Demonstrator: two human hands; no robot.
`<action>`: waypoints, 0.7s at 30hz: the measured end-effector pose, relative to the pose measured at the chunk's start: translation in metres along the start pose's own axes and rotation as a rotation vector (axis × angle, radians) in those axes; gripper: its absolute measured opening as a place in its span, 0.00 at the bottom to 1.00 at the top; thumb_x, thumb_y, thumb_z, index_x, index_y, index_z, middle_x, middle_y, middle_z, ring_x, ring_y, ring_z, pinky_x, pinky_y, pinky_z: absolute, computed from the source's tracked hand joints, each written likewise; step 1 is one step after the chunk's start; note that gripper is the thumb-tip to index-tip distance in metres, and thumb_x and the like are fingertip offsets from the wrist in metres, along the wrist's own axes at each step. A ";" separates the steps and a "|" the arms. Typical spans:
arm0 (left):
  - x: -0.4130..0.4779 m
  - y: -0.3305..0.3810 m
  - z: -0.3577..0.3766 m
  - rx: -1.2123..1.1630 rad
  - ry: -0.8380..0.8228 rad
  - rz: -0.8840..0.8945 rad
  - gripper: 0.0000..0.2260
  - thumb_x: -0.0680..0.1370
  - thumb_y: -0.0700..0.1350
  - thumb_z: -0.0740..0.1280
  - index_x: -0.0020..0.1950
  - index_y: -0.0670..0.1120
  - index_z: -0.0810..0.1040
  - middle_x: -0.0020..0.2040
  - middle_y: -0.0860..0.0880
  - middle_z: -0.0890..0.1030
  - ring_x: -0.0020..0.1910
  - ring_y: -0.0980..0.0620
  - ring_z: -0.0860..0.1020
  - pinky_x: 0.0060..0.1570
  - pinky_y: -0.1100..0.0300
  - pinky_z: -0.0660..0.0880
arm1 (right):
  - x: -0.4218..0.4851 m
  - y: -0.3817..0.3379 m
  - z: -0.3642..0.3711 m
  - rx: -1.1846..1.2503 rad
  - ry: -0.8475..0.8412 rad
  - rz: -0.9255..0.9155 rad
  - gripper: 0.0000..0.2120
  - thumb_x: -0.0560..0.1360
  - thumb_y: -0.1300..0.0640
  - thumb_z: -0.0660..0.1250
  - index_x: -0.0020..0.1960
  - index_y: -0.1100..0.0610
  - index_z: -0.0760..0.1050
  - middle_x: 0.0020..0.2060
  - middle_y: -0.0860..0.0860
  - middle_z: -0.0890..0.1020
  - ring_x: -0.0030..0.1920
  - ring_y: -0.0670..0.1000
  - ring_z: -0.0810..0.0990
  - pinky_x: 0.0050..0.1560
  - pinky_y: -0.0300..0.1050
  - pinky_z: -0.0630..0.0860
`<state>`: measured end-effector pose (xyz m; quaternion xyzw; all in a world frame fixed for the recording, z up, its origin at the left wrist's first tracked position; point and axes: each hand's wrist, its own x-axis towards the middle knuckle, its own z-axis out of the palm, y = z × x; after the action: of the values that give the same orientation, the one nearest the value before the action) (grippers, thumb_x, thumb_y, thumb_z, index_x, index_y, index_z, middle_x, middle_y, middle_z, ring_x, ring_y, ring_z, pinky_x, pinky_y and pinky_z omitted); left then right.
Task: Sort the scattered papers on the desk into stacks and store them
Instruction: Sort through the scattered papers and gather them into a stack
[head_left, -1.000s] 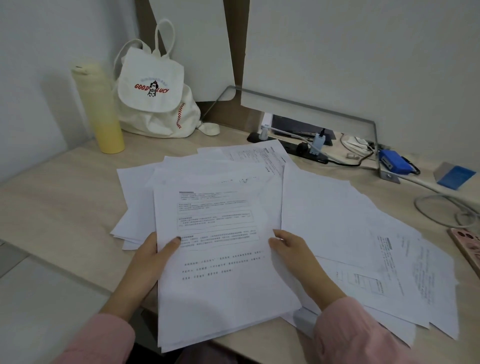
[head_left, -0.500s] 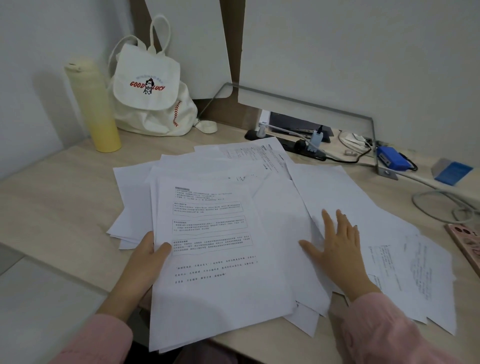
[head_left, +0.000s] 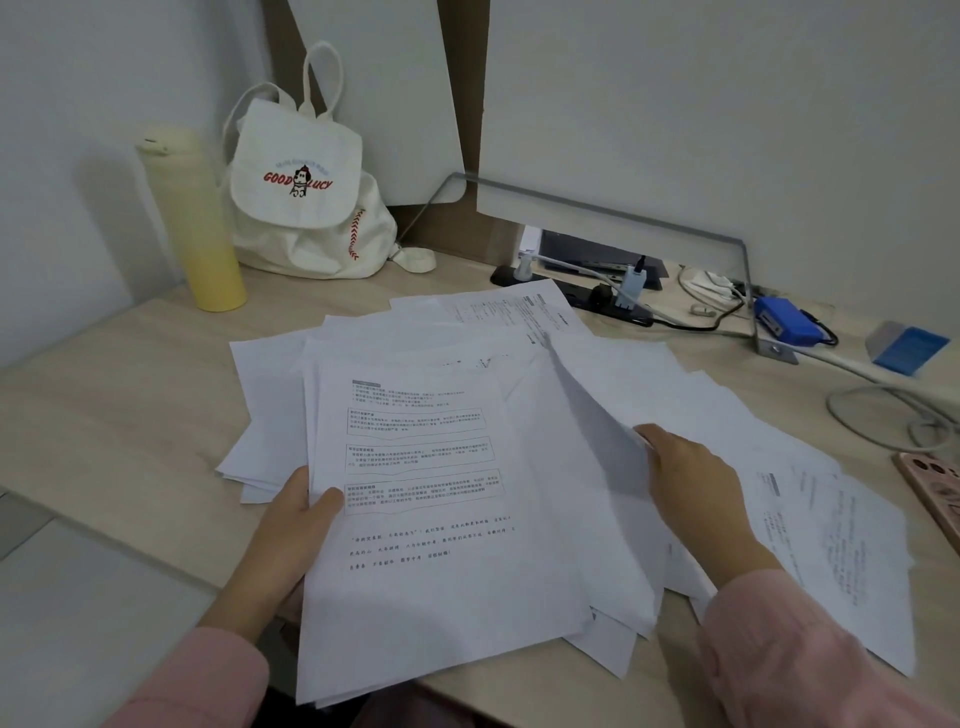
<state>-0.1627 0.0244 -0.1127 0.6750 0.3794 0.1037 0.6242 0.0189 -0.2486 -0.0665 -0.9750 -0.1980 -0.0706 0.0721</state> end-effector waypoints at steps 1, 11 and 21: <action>0.000 0.000 0.000 0.001 -0.003 0.002 0.12 0.78 0.41 0.60 0.60 0.48 0.73 0.55 0.50 0.80 0.55 0.46 0.78 0.59 0.44 0.74 | -0.003 -0.009 -0.009 0.049 0.040 -0.038 0.15 0.78 0.63 0.55 0.60 0.53 0.74 0.46 0.54 0.82 0.45 0.57 0.79 0.37 0.44 0.69; -0.001 0.000 0.000 0.037 -0.007 0.024 0.11 0.79 0.41 0.59 0.61 0.47 0.73 0.55 0.49 0.79 0.55 0.47 0.78 0.58 0.47 0.74 | -0.029 -0.058 -0.073 1.430 0.051 0.134 0.12 0.79 0.57 0.58 0.47 0.43 0.77 0.40 0.39 0.84 0.43 0.39 0.82 0.43 0.40 0.79; 0.000 0.000 0.001 -0.137 -0.015 0.005 0.07 0.80 0.43 0.58 0.51 0.47 0.75 0.54 0.44 0.79 0.48 0.49 0.77 0.48 0.55 0.72 | -0.050 -0.058 -0.013 1.676 -0.152 0.509 0.16 0.79 0.63 0.56 0.65 0.57 0.71 0.52 0.51 0.82 0.50 0.51 0.81 0.37 0.43 0.82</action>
<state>-0.1619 0.0232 -0.1128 0.6323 0.3651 0.1258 0.6716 -0.0509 -0.2169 -0.0557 -0.6178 0.0345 0.1815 0.7643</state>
